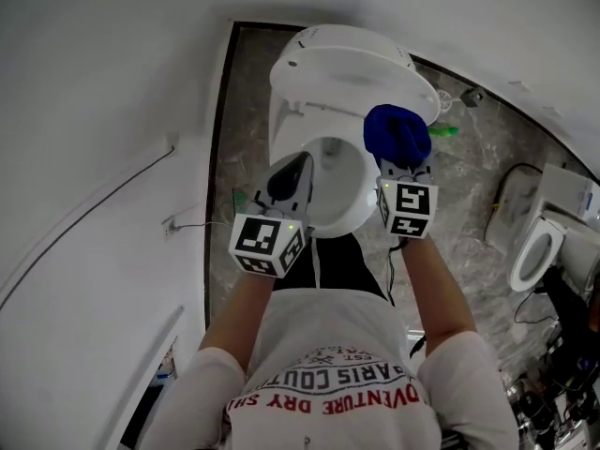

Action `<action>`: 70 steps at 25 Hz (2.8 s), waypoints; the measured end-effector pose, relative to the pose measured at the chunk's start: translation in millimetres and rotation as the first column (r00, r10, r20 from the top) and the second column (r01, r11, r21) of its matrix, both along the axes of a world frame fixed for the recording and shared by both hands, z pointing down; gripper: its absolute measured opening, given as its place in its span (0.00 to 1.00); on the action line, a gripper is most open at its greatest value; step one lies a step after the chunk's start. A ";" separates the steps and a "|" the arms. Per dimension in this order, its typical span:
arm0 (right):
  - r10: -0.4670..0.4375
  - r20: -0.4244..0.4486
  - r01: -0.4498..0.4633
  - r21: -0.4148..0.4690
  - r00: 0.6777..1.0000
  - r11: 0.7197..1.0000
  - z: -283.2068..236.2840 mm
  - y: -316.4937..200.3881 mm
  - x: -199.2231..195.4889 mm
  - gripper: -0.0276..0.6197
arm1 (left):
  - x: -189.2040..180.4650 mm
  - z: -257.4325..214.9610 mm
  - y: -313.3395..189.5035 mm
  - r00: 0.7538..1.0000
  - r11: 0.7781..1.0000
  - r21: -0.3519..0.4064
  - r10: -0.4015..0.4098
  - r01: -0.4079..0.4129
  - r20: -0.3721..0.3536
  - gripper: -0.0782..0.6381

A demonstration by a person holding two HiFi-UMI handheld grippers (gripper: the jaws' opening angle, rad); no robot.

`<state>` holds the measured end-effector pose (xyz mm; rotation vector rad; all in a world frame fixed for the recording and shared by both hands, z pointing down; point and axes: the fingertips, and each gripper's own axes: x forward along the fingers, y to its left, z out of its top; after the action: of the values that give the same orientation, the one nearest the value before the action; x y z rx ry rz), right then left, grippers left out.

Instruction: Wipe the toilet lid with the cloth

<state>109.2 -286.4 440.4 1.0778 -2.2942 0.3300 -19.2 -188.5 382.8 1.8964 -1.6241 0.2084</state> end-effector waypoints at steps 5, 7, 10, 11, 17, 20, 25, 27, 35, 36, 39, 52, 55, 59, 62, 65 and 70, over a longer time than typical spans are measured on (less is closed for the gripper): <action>-0.084 0.071 0.085 -0.017 0.994 0.996 19.5 14.2 -85.2 0.19 | -60.5 9.5 17.4 0.995 0.999 0.039 -0.024 0.020 0.098 0.12; -0.110 0.097 0.112 -0.010 0.989 0.994 29.2 15.1 -116.1 0.19 | -81.5 16.8 21.7 0.994 0.998 0.049 -0.036 0.031 0.104 0.12; -0.149 0.127 0.149 0.012 0.981 0.989 48.5 9.1 -154.9 0.19 | -106.5 38.8 24.5 0.994 0.998 0.039 -0.056 0.052 0.098 0.12; -0.153 0.138 0.152 0.018 0.979 0.988 55.8 5.6 -165.3 0.19 | -112.9 47.8 24.8 0.994 0.998 0.035 -0.056 0.052 0.095 0.12; -0.159 0.198 0.158 0.020 0.967 0.987 84.6 1.1 -207.5 0.19 | -135.0 92.6 33.1 0.997 0.999 0.027 -0.023 0.021 0.070 0.12; -0.180 0.233 0.178 0.028 0.956 0.984 86.8 3.9 -227.1 0.19 | -140.3 105.1 29.6 0.997 0.999 0.034 0.003 -0.005 0.073 0.12; -0.143 0.269 0.137 0.044 0.952 0.990 95.3 -6.2 -240.8 0.19 | -143.7 110.8 24.0 0.997 0.998 0.057 0.021 -0.026 0.074 0.12; -0.113 0.271 0.104 0.048 0.956 0.993 97.8 -13.2 -238.3 0.19 | -141.9 113.7 25.0 0.998 0.998 0.055 0.024 -0.027 0.061 0.12; -0.021 0.243 0.004 0.070 0.970 0.998 92.7 -36.2 -211.1 0.19 | -126.0 128.8 34.7 0.999 0.999 0.019 0.045 -0.045 0.013 0.12; -0.015 0.242 -0.002 0.071 0.970 0.997 92.8 -38.6 -205.6 0.19 | -122.2 129.2 34.0 0.998 0.998 0.019 0.055 -0.055 0.014 0.12; 0.009 0.233 -0.025 0.066 0.972 0.997 97.1 -44.4 -188.1 0.19 | -113.3 130.1 26.9 0.997 0.997 0.023 0.077 -0.078 0.024 0.12; 0.097 0.196 -0.102 0.015 0.976 0.995 117.3 -56.5 -98.4 0.19 | -75.9 143.3 -4.4 0.997 0.997 0.005 0.076 -0.076 0.021 0.12; 0.140 0.213 -0.140 -0.015 0.967 0.990 117.7 -59.3 -71.1 0.19 | -54.3 143.9 -13.0 0.993 0.994 0.007 0.113 -0.113 0.013 0.12; 0.218 0.195 -0.213 -0.046 0.956 0.976 120.2 -62.0 -31.1 0.19 | -26.0 140.4 -24.5 0.987 0.987 0.008 0.162 -0.162 0.007 0.12; 0.255 0.183 -0.248 -0.061 0.950 0.967 120.8 -64.6 -6.4 0.19 | -9.8 135.3 -34.0 0.983 0.983 0.017 0.185 -0.185 0.010 0.12; 0.272 0.170 -0.267 -0.051 0.947 0.962 118.0 -67.3 9.5 0.19 | -5.3 136.3 -38.7 0.981 0.981 0.014 0.191 -0.191 0.020 0.12; 0.312 0.133 -0.311 -0.031 0.941 0.950 113.2 -65.9 39.8 0.19 | 2.8 143.8 -37.0 0.981 0.981 -0.008 0.193 -0.193 0.009 0.12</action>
<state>149.0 -352.2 553.6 1.4582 -2.2316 0.5540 -16.4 -225.5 526.6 2.0505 -1.4433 0.3038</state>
